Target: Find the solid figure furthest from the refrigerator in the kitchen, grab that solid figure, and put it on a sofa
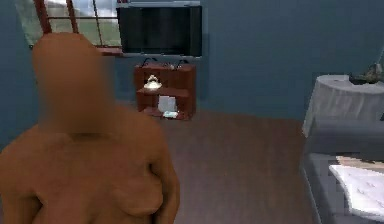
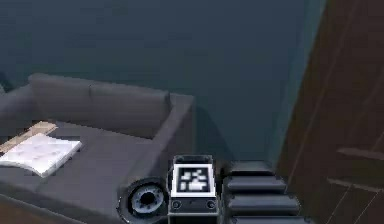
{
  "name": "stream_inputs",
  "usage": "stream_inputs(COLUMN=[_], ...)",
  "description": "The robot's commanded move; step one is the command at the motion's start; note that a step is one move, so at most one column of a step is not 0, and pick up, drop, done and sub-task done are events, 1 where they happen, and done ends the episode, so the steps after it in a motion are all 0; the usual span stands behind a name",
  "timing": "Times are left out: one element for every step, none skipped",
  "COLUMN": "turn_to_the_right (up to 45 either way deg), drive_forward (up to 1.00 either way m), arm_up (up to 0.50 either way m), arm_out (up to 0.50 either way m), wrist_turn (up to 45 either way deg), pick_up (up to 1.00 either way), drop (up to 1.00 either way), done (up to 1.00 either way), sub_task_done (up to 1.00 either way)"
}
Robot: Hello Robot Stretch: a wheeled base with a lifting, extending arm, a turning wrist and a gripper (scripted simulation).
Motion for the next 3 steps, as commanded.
stream_inputs(turn_to_the_right=[18.0, 0.0, 15.0], drive_forward=[0.00, 1.00, 0.00], arm_up=[0.00, 0.00, 0.00], arm_out=[0.00, 0.00, 0.00], wrist_turn=[0.0, 0.0, 0.0], pick_up=[0.00, 0.00, 0.00], drop=[0.00, 0.00, 0.00], done=[0.00, 0.00, 0.00], sub_task_done=[0.00, 0.00, 0.00])
